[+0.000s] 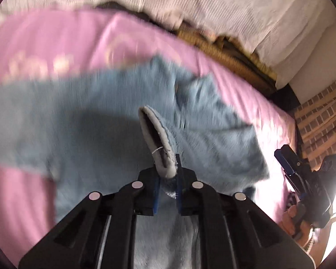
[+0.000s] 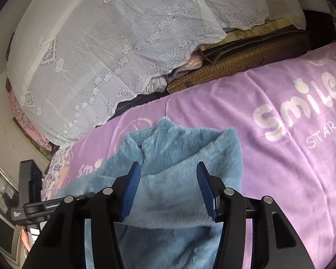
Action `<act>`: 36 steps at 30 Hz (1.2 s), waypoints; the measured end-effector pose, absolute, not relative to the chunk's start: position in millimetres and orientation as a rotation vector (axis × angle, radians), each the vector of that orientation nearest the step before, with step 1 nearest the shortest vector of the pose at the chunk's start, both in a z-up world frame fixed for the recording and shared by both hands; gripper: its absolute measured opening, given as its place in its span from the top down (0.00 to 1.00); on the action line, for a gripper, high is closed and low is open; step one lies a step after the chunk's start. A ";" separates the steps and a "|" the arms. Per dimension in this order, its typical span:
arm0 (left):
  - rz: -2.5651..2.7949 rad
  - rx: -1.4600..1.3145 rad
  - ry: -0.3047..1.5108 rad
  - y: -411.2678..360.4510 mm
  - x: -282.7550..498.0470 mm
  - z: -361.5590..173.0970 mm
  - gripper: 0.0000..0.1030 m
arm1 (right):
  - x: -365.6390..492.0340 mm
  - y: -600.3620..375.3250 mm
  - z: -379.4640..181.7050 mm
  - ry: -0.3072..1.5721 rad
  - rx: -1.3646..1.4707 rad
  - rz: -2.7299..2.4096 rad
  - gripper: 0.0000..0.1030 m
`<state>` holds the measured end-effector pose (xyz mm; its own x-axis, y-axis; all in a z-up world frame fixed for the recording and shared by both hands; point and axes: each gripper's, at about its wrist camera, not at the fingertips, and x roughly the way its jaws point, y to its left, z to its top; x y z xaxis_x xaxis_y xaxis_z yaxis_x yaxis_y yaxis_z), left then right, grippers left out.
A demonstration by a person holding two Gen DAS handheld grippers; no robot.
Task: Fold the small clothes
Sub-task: 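Grasp the other sleeve cuff with the left tool and lift it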
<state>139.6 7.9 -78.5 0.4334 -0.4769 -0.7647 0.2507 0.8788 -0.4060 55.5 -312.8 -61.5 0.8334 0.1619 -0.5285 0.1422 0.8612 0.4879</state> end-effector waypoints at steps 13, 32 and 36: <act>-0.317 -0.118 1.044 10.7 161.9 -128.6 0.73 | 95.0 -359.2 -144.9 0.824 0.637 -0.065 1.00; -0.375 -0.039 1.000 -30.4 159.5 -109.9 0.36 | 116.9 -350.0 -110.7 0.751 0.555 -0.059 0.95; -0.343 -0.016 1.045 -31.6 169.9 -140.0 0.35 | 121.5 -375.4 -155.9 0.800 0.707 -0.025 1.00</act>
<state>169.9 -31.6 -140.0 0.4533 -0.2858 -0.8443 0.2707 0.9466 -0.1751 121.5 -375.4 -155.9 0.7093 0.2360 -0.6642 0.2775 0.7727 0.5709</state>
